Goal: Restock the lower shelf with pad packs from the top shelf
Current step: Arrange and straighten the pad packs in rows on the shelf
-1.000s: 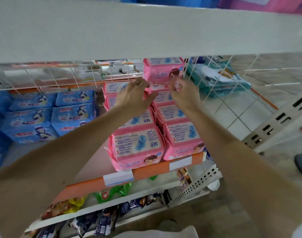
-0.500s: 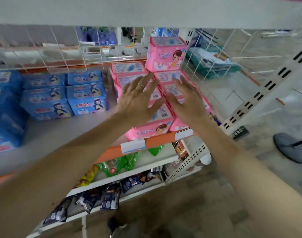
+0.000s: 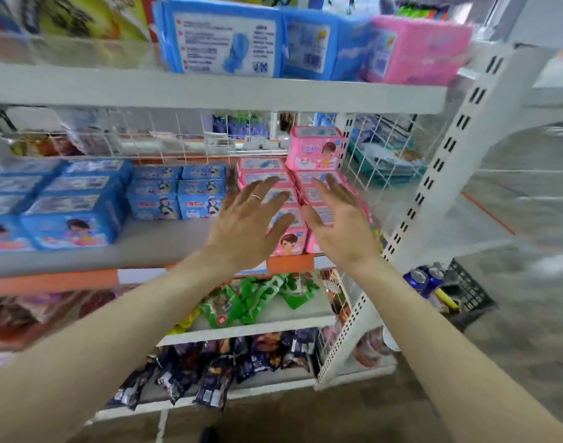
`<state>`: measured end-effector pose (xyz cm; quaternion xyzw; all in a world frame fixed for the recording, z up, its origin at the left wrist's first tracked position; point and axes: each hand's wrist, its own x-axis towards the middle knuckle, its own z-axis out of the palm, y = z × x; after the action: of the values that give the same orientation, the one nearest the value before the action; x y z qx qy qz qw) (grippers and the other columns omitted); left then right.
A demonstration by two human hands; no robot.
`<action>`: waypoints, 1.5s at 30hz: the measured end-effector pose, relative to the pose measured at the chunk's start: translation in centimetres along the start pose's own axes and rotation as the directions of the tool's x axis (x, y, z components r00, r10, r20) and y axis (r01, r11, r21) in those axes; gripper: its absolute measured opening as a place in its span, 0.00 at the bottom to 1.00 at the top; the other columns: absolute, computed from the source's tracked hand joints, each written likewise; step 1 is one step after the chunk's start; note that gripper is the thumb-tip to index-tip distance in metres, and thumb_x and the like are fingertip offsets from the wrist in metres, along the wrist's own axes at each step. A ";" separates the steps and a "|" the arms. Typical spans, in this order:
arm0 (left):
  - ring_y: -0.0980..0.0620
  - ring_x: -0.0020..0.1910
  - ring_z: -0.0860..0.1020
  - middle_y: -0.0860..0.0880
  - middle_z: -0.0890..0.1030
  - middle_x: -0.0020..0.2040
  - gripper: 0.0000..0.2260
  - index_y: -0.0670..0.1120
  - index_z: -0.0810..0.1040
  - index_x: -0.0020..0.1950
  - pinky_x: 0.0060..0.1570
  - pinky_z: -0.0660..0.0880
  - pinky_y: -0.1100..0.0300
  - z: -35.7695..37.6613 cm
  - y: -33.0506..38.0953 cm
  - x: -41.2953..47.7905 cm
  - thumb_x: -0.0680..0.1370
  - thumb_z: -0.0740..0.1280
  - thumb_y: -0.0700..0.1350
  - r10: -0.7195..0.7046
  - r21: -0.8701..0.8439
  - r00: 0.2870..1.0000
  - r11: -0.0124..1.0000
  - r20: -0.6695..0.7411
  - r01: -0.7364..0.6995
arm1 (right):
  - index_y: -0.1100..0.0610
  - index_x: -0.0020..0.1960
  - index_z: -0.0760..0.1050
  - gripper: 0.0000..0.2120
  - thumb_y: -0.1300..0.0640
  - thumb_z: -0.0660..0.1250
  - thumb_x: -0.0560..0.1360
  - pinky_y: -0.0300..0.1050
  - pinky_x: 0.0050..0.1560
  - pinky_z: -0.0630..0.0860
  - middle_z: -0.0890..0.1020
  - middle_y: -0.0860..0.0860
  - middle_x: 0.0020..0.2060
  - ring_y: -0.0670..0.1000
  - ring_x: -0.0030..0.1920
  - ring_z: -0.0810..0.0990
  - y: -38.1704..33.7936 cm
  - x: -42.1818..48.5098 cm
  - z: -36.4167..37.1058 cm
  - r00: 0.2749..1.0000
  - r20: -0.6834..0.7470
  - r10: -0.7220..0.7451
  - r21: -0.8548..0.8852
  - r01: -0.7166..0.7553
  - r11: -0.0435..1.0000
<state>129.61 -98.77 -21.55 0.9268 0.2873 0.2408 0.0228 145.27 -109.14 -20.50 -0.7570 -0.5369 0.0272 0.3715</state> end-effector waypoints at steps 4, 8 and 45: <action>0.47 0.78 0.59 0.53 0.59 0.80 0.26 0.54 0.65 0.77 0.75 0.56 0.42 -2.9 1.1 -2.1 0.82 0.52 0.63 -0.084 0.027 0.996 0.996 0.018 0.083 | 0.45 0.77 0.62 0.28 0.42 0.63 0.80 0.60 0.78 0.55 0.61 0.46 0.78 0.51 0.79 0.56 -1.7 -1.4 -1.3 0.998 -0.034 -0.059 0.062 0.061 0.996; 0.48 0.77 0.60 0.53 0.60 0.80 0.30 0.53 0.63 0.78 0.74 0.59 0.41 -5.7 1.5 -3.3 0.80 0.48 0.66 -0.080 0.082 0.997 0.993 -0.009 0.081 | 0.45 0.77 0.62 0.28 0.44 0.64 0.80 0.58 0.78 0.55 0.63 0.46 0.77 0.50 0.78 0.57 -3.5 -2.1 -2.6 0.991 -0.054 -0.124 0.074 0.128 0.989; 0.47 0.49 0.76 0.47 0.78 0.48 0.26 0.48 0.73 0.51 0.49 0.75 0.49 -17.8 -12.3 12.6 0.77 0.55 0.71 -0.358 -0.517 0.931 0.810 -0.065 0.275 | 0.38 0.63 0.75 0.24 0.30 0.53 0.75 0.49 0.53 0.75 0.83 0.45 0.50 0.52 0.55 0.80 -15.7 16.8 -1.2 0.874 -0.483 0.043 0.190 0.056 0.980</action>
<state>124.05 -83.35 -2.64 0.8055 0.3668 0.3730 0.2785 140.45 -93.50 -4.40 -0.6970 -0.4238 -0.1114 0.5677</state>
